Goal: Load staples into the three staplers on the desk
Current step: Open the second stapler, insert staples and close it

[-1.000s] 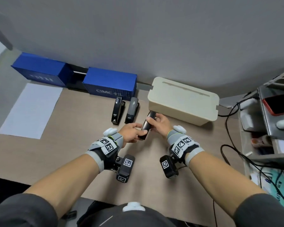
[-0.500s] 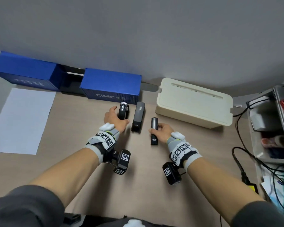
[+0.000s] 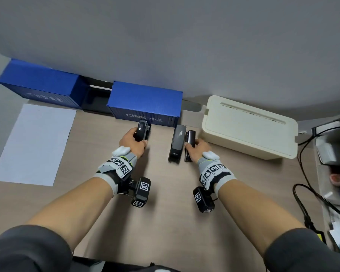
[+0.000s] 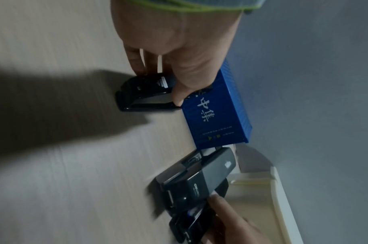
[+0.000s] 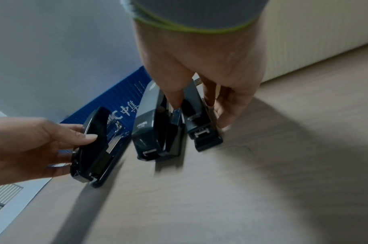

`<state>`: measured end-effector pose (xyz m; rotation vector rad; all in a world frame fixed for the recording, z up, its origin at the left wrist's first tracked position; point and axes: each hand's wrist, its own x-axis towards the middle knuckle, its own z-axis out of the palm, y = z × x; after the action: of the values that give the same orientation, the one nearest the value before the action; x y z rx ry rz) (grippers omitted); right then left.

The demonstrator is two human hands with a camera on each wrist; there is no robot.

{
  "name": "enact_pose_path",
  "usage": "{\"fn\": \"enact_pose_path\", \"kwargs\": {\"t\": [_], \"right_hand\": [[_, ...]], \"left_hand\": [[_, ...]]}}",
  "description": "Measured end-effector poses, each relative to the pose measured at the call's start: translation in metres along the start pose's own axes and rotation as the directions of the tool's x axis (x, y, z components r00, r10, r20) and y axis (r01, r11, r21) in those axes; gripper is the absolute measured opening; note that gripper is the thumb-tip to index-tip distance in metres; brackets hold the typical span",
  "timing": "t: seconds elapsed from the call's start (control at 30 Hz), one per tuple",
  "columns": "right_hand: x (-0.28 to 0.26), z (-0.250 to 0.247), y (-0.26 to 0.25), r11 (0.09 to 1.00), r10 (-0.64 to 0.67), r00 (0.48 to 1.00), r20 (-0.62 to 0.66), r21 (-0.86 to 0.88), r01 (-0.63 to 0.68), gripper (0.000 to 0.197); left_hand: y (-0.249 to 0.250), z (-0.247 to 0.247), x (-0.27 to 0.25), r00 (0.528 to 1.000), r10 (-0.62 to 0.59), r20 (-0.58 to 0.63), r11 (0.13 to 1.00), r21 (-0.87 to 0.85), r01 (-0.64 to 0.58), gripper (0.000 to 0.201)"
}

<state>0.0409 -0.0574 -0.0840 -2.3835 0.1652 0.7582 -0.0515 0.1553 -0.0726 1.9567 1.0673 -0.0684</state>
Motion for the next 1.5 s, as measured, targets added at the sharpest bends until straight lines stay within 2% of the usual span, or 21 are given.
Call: {"fn": "enact_pose_path", "kwargs": {"t": [0.1, 0.2, 0.27, 0.3, 0.37, 0.47, 0.6, 0.73, 0.93, 1.07, 1.17, 1.27, 1.4, 1.5], "right_hand": [[0.001, 0.007, 0.009, 1.000, -0.001, 1.000, -0.009, 0.010, 0.002, 0.046], [0.000, 0.011, 0.019, 1.000, 0.013, 1.000, 0.006, -0.006, -0.013, 0.057], [0.003, 0.012, 0.020, 1.000, 0.017, 1.000, 0.010, -0.010, -0.017, 0.062], [0.005, 0.013, 0.020, 1.000, 0.016, 1.000, 0.008, -0.004, -0.016, 0.064], [0.013, 0.015, 0.021, 1.000, 0.005, 1.000, 0.001, 0.008, -0.005, 0.066], [0.018, 0.014, 0.021, 1.000, -0.003, 1.000, 0.019, 0.012, 0.002, 0.066], [0.008, -0.001, 0.035, 1.000, 0.025, 0.999, 0.036, 0.013, -0.026, 0.058], [-0.009, -0.018, 0.060, 0.996, -0.026, 0.996, 0.091, 0.090, 0.018, 0.027], [-0.030, -0.038, 0.087, 0.996, -0.036, 0.991, 0.129, 0.083, 0.025, 0.009], [-0.043, -0.046, 0.082, 0.990, -0.084, 0.984, 0.156, 0.127, 0.064, 0.010], [-0.059, -0.055, 0.066, 0.969, -0.154, 0.948, 0.278, 0.230, 0.090, 0.026], [-0.073, -0.063, 0.056, 0.920, -0.248, 0.910, 0.333, 0.374, 0.114, 0.037], [-0.087, -0.089, 0.058, 0.845, -0.270, 0.898, 0.346, 0.532, 0.049, 0.028], [-0.091, -0.105, 0.062, 0.830, -0.294, 0.896, 0.334, 0.553, 0.066, 0.023]], "left_hand": [[0.006, 0.003, -0.003, 1.000, 0.005, -0.010, 1.000, 0.007, -0.005, 0.065], [0.018, 0.011, -0.014, 0.983, 0.053, -0.174, 0.996, 0.077, -0.040, 0.068], [0.025, 0.021, -0.023, 0.953, 0.165, -0.253, 0.986, 0.064, -0.154, 0.061], [0.029, 0.027, -0.028, 0.945, 0.221, -0.241, 0.975, 0.042, -0.217, 0.058], [0.036, 0.042, -0.033, 0.958, 0.269, -0.104, 0.961, -0.037, -0.274, 0.054], [0.048, 0.059, -0.034, 0.971, 0.181, 0.157, 0.981, -0.097, -0.167, 0.062], [0.057, 0.077, -0.034, 0.959, 0.097, 0.264, 0.995, 0.010, -0.103, 0.069], [0.058, 0.078, -0.043, 0.967, 0.082, 0.240, 0.994, 0.052, -0.097, 0.059], [0.041, 0.051, -0.062, 0.983, 0.022, 0.181, 0.996, 0.079, -0.037, 0.051], [0.039, 0.033, -0.088, 0.972, 0.033, 0.231, 0.998, 0.047, -0.045, 0.043], [0.047, 0.032, -0.108, 0.946, 0.065, 0.319, 0.998, 0.002, -0.069, 0.052], [0.060, 0.039, -0.123, 0.904, 0.107, 0.414, 0.994, -0.052, -0.093, 0.047], [0.080, 0.050, -0.144, 0.883, 0.173, 0.436, 0.981, -0.152, -0.117, 0.043], [0.085, 0.060, -0.152, 0.868, 0.242, 0.433, 0.968, -0.167, -0.187, 0.042]]}}
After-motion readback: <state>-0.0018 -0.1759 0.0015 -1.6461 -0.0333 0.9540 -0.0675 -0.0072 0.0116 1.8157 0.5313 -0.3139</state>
